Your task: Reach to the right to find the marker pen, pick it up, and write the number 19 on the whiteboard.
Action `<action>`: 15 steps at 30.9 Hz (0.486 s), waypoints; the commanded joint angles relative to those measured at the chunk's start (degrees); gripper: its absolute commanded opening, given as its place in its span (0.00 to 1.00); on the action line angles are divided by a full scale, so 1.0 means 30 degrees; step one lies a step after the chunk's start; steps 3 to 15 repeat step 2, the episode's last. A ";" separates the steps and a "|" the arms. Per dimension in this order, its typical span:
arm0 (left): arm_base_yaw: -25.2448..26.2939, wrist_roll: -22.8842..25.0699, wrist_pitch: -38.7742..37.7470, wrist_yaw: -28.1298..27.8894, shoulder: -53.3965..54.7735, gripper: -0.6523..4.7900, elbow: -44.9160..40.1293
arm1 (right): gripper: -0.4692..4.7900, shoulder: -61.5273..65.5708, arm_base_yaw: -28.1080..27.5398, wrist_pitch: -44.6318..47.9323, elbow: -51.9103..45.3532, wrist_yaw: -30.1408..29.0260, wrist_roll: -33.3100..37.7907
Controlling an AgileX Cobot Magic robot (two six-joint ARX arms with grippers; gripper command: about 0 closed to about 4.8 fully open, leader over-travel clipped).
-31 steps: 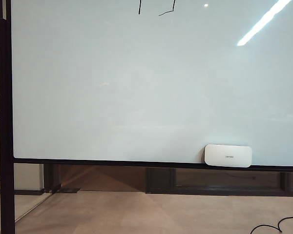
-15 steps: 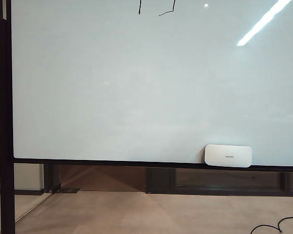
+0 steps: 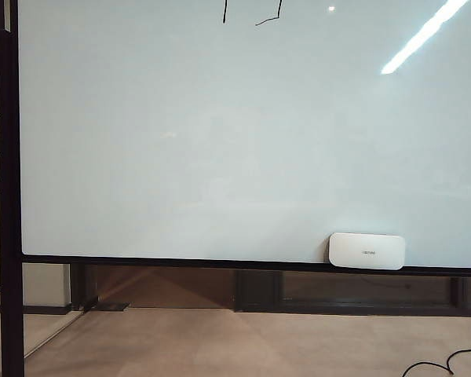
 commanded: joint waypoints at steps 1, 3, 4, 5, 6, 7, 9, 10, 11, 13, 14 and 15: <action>-0.0007 -0.0036 0.0248 0.0000 0.0000 0.11 0.0007 | 0.09 -0.0007 -0.0015 0.0328 0.0080 -0.0007 0.0044; -0.0007 -0.0036 0.0248 0.0000 0.0000 0.11 0.0007 | 0.09 -0.0007 -0.0015 0.0328 0.0080 -0.0007 0.0044; -0.0007 -0.0036 0.0248 0.0000 0.0000 0.11 0.0007 | 0.09 -0.0007 -0.0015 0.0328 0.0080 -0.0007 0.0044; -0.0007 -0.0036 0.0248 0.0000 0.0000 0.11 0.0007 | 0.09 -0.0007 -0.0015 0.0328 0.0080 -0.0007 0.0044; -0.0007 -0.0036 0.0248 0.0000 0.0000 0.11 0.0007 | 0.09 -0.0007 -0.0015 0.0328 0.0080 -0.0007 0.0044; -0.0007 -0.0036 0.0248 0.0000 0.0000 0.11 0.0007 | 0.09 -0.0007 -0.0015 0.0328 0.0080 -0.0007 0.0044; -0.0007 -0.0036 0.0248 0.0000 0.0000 0.11 0.0007 | 0.09 -0.0007 -0.0015 0.0328 0.0080 -0.0007 0.0044; -0.0007 -0.0036 0.0248 0.0000 0.0000 0.11 0.0007 | 0.09 -0.0007 -0.0015 0.0328 0.0080 -0.0007 0.0044; -0.0007 -0.0036 0.0248 0.0000 0.0000 0.11 0.0007 | 0.09 -0.0007 -0.0015 0.0328 0.0080 -0.0007 0.0044; -0.0007 -0.0036 0.0248 0.0000 0.0000 0.11 0.0007 | 0.09 -0.0007 -0.0015 0.0328 0.0080 -0.0007 0.0044; -0.0007 -0.0036 0.0248 0.0000 0.0000 0.11 0.0007 | 0.09 -0.0007 -0.0015 0.0328 0.0080 -0.0007 0.0044; -0.0007 -0.0036 0.0248 0.0000 0.0000 0.11 0.0007 | 0.09 -0.0007 -0.0015 0.0328 0.0080 -0.0007 0.0044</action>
